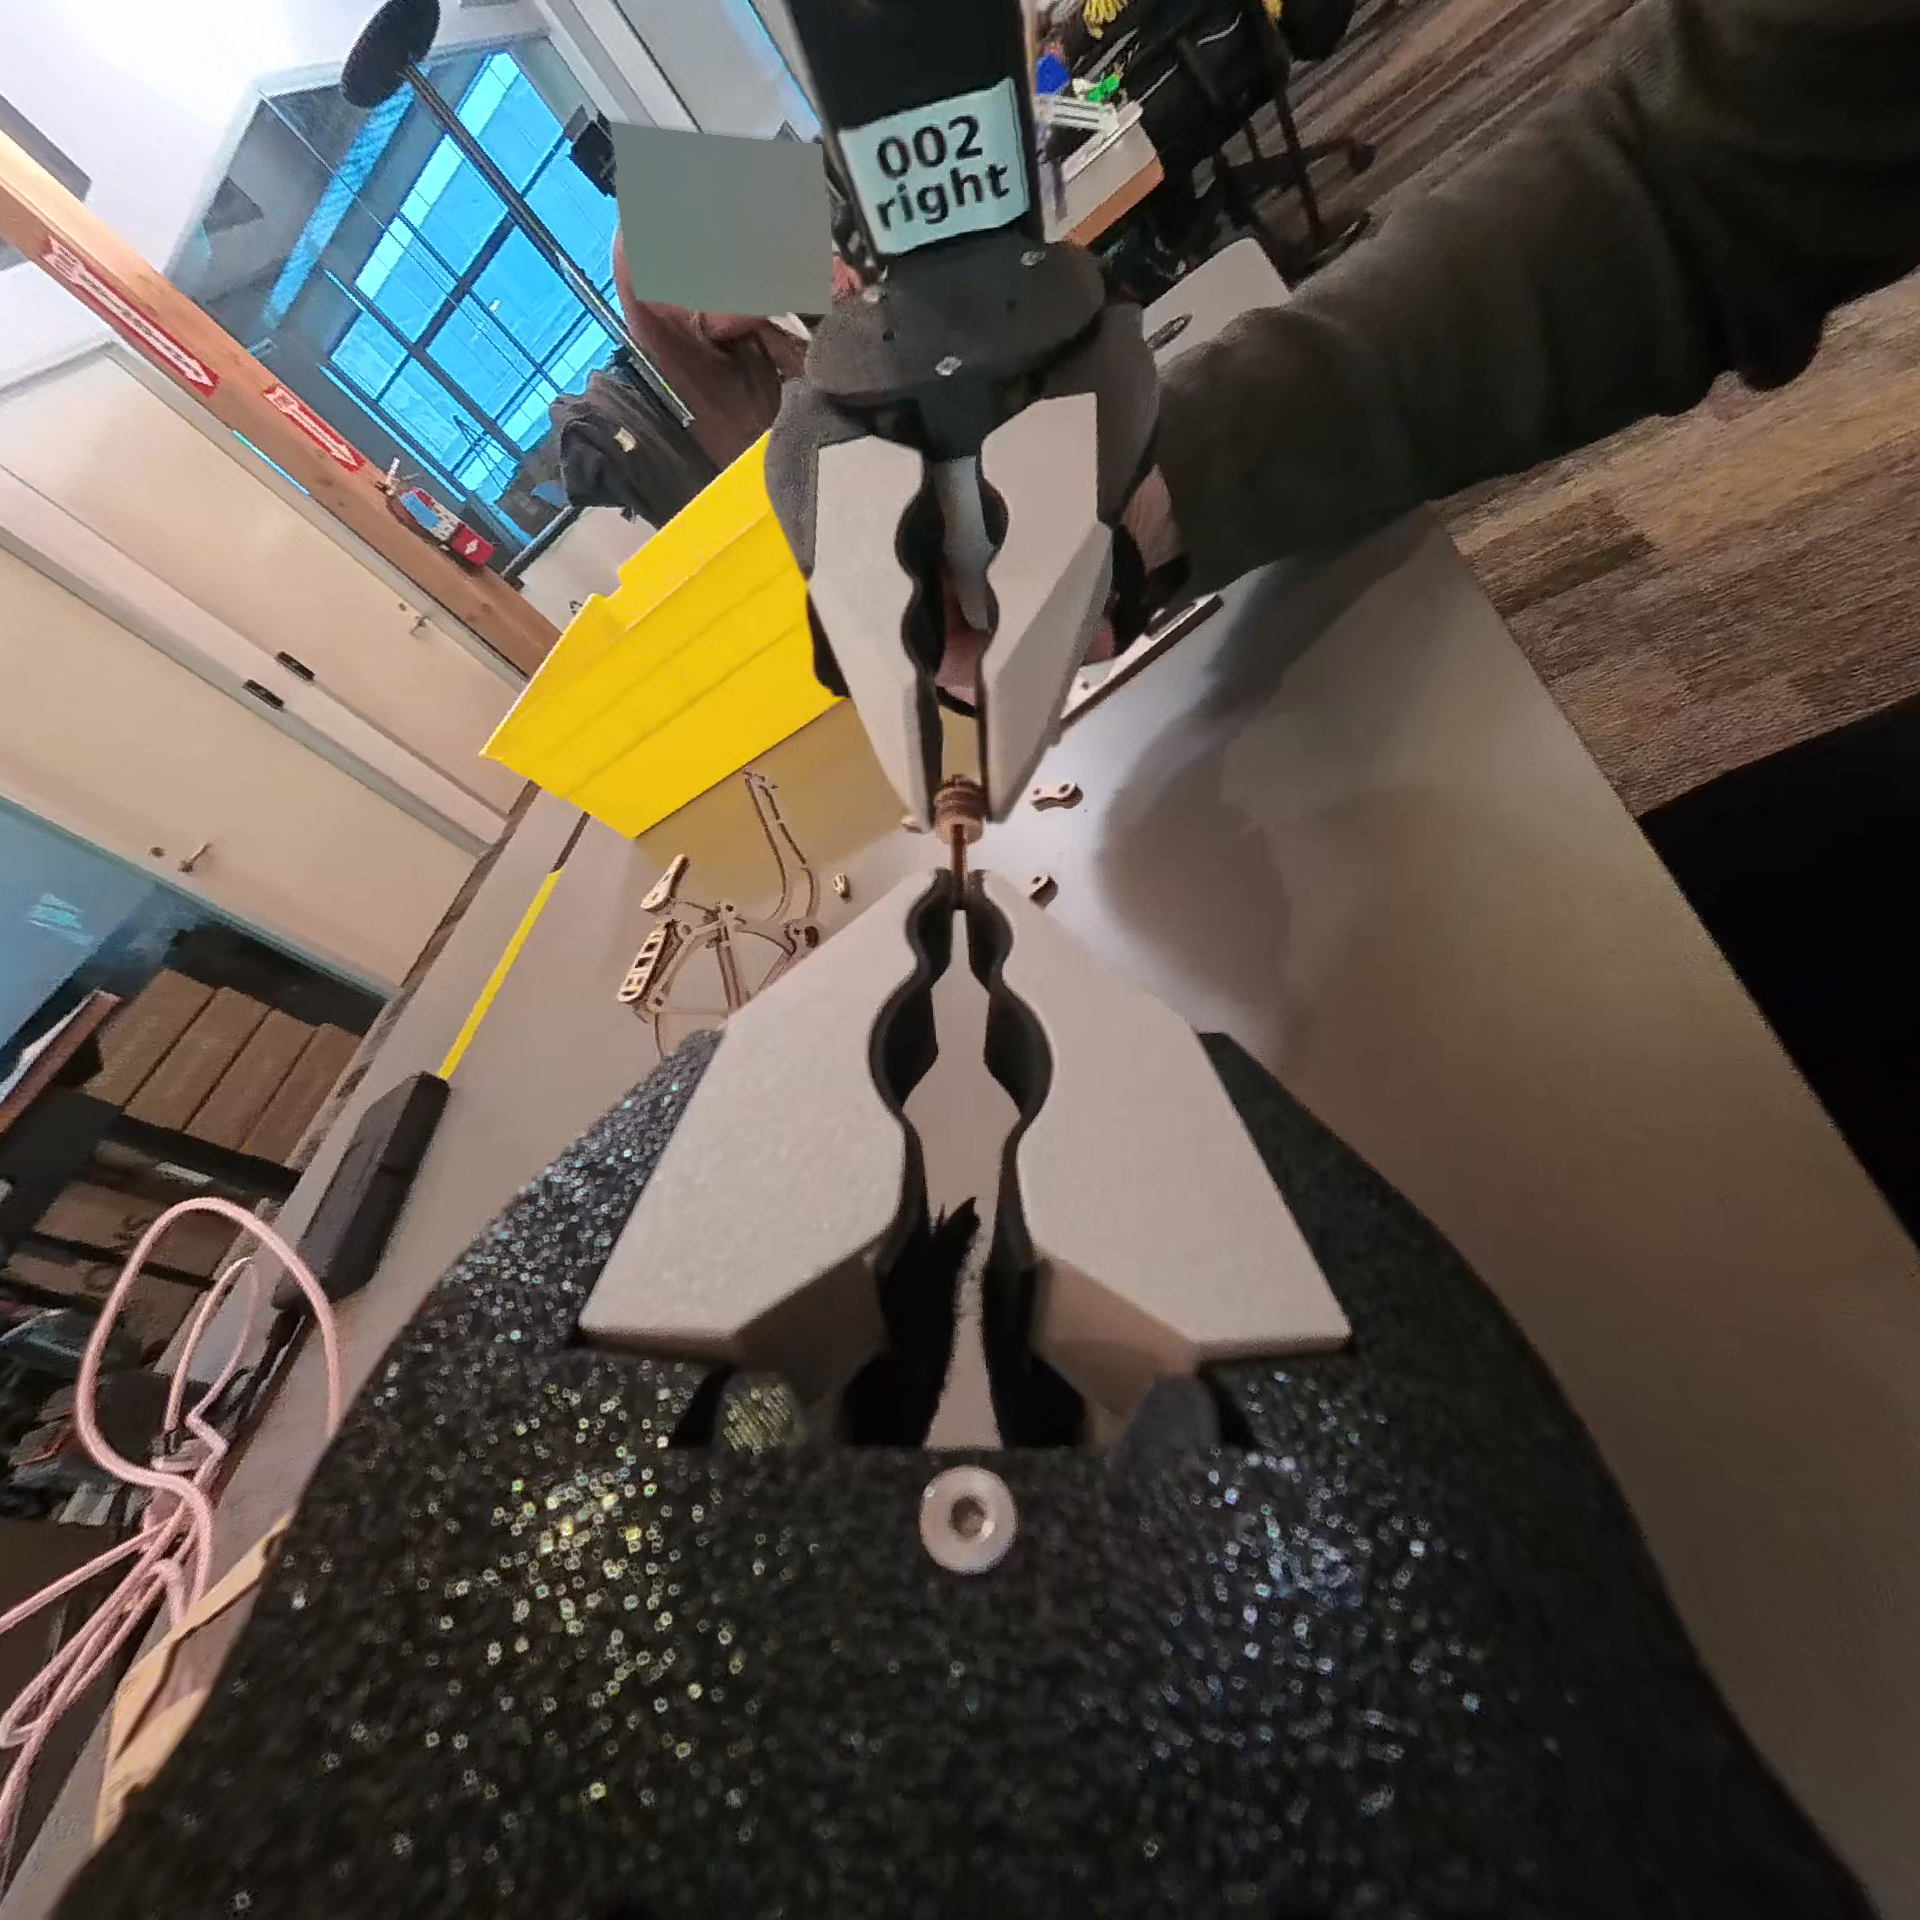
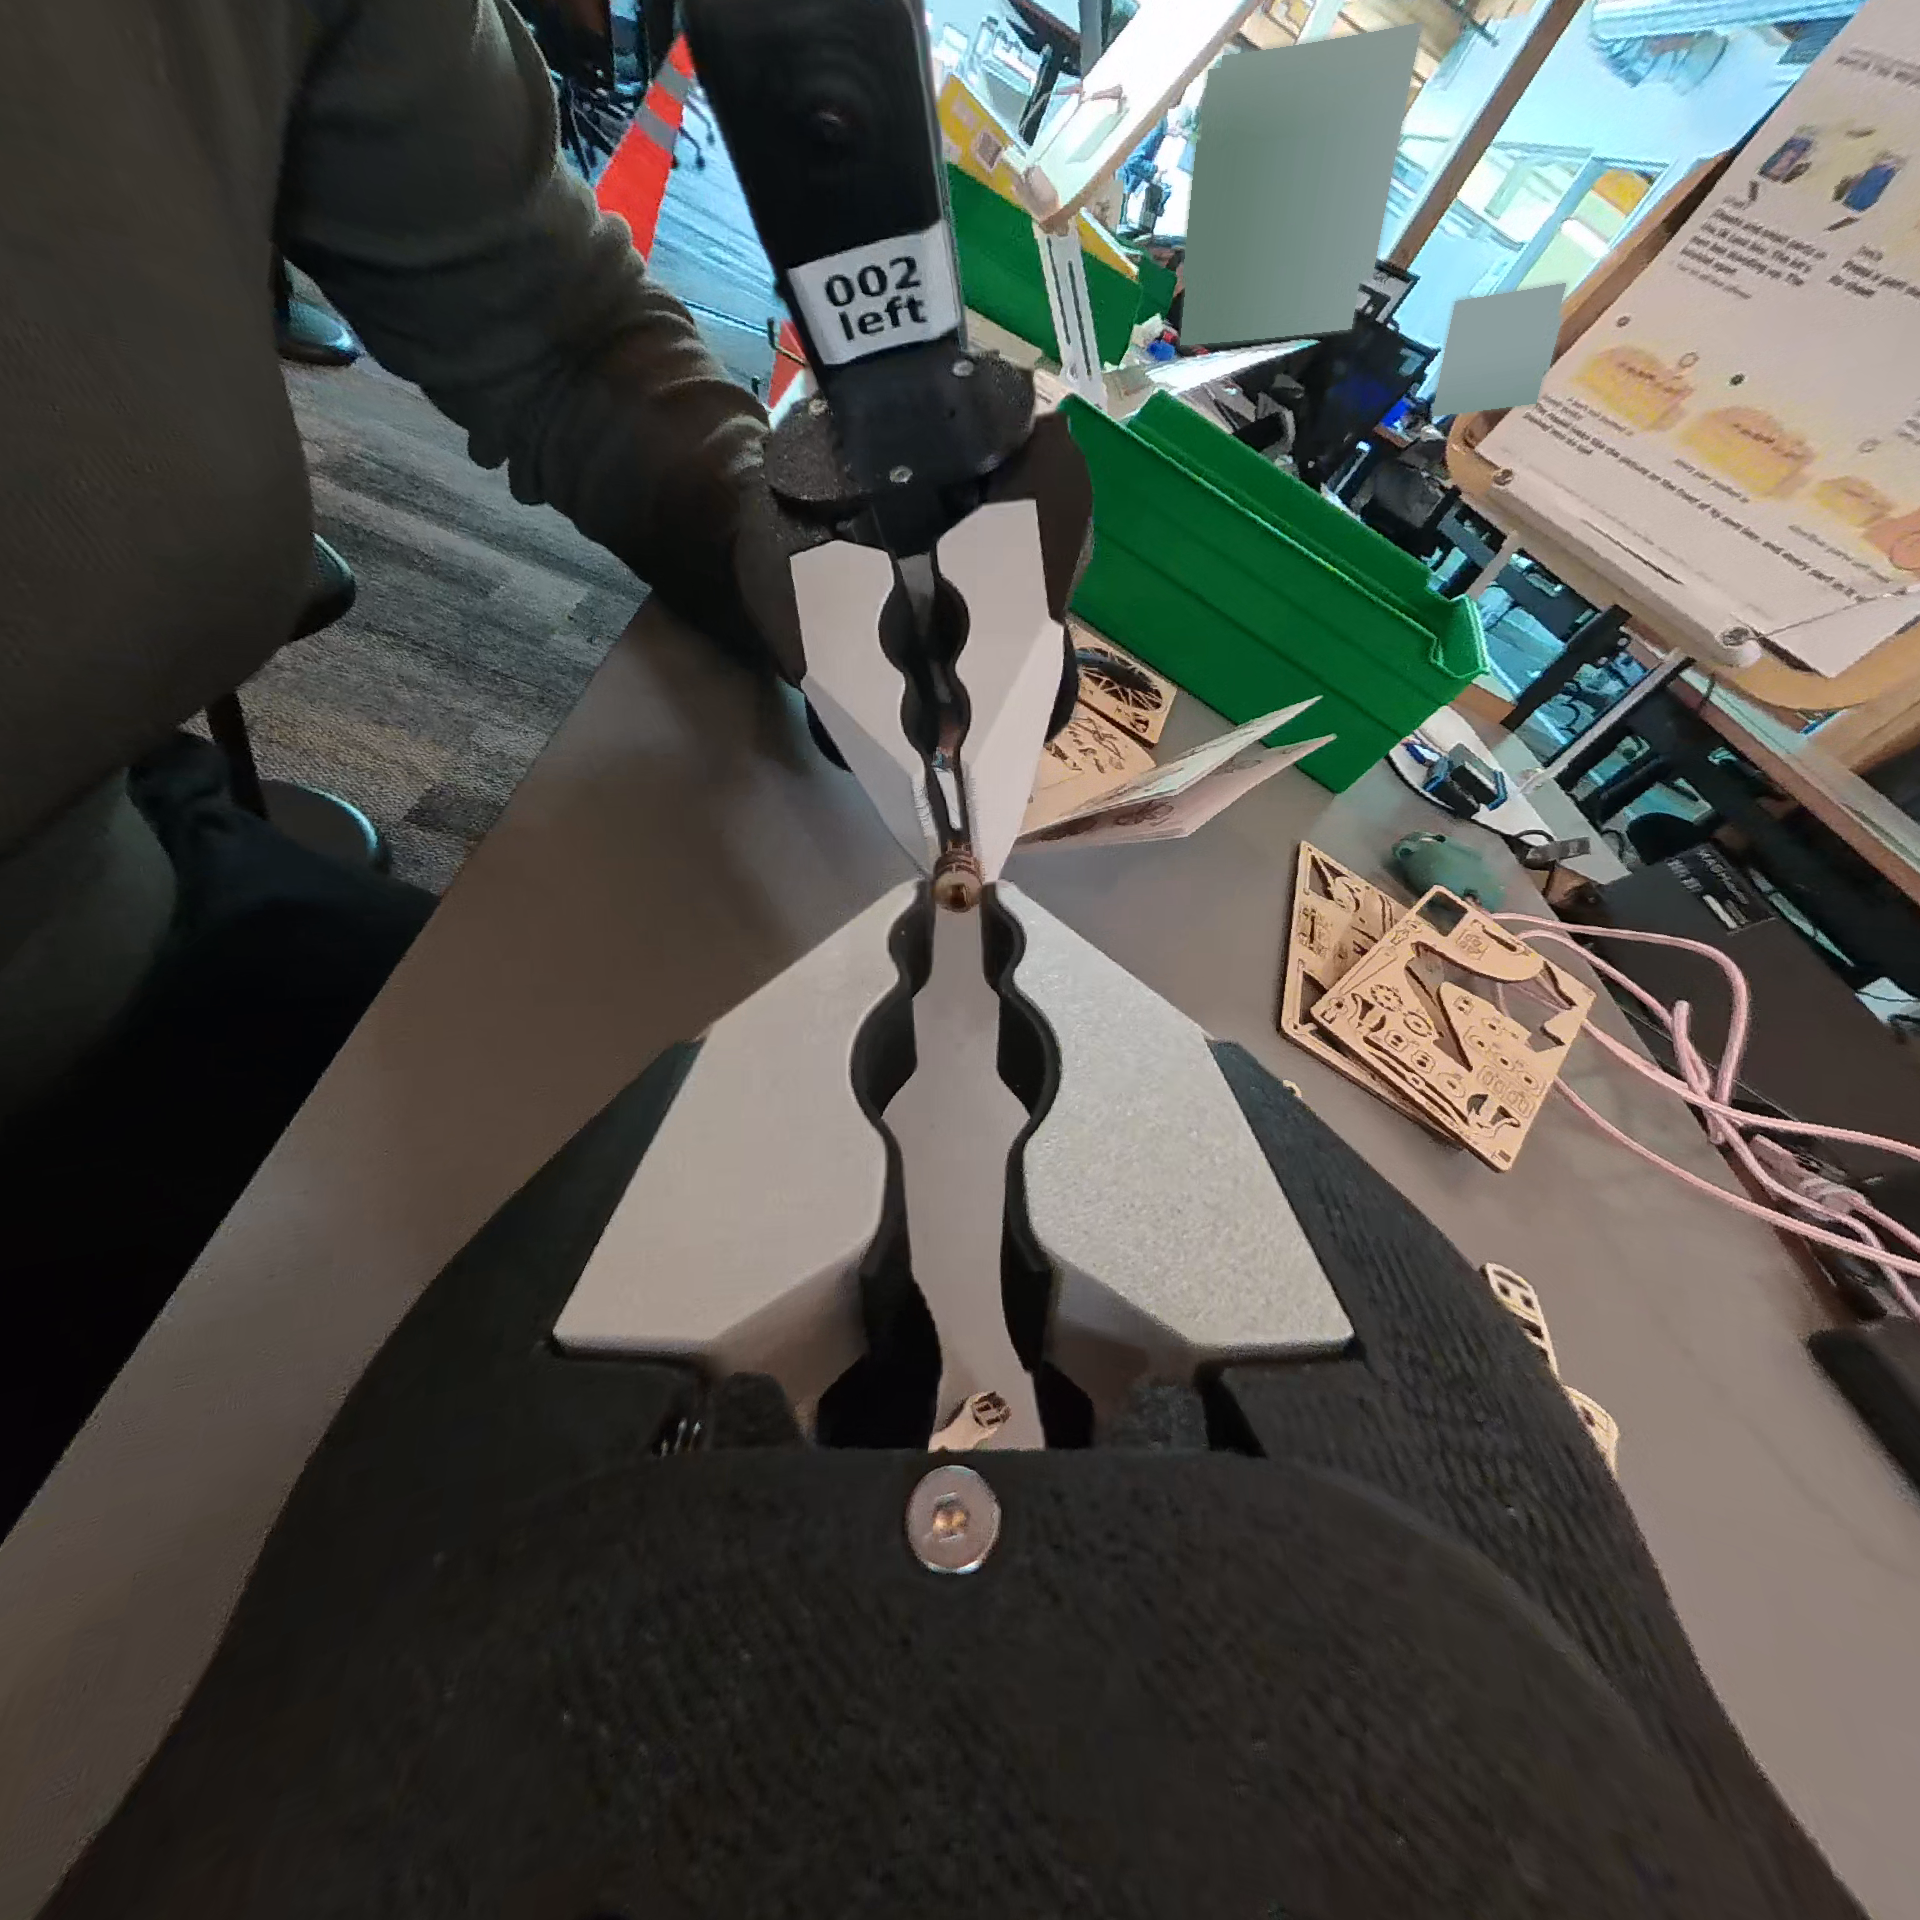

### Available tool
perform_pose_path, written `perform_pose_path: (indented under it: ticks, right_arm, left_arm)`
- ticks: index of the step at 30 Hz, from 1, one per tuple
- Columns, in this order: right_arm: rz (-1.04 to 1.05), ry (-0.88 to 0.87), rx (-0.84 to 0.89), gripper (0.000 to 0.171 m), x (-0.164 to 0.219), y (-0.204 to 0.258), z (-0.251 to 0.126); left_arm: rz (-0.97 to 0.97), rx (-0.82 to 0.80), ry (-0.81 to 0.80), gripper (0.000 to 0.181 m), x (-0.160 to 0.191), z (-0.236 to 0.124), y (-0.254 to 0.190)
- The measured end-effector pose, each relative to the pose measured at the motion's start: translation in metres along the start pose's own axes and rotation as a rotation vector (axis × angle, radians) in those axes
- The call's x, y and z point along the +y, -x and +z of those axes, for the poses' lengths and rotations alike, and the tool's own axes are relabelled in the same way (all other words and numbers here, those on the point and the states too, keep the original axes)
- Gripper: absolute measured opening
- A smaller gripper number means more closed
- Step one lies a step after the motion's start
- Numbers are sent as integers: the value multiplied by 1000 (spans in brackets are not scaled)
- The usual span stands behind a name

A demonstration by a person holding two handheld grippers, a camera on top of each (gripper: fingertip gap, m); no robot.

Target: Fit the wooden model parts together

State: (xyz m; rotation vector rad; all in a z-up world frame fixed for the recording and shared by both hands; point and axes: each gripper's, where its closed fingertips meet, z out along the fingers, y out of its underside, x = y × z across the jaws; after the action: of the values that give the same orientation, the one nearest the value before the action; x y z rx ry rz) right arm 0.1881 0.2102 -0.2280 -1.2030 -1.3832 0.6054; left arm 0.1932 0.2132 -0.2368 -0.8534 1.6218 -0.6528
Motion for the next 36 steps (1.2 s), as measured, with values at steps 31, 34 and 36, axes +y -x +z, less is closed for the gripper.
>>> perform_pose_path:
  ticks: [31, 34, 36]
  right_arm:
    - [-199, -3, 719, 20, -4, -94, -64]
    - [-332, 124, 812, 7, 6, -100, -69]
    - [-383, 192, 837, 4, 13, -102, -67]
  left_arm:
    - [249, -257, 20, 0, -7, -10, 24]
    - [324, -200, 46, 0, -8, 2, 3]
    - [351, -168, 49, 0, -9, 6, -8]
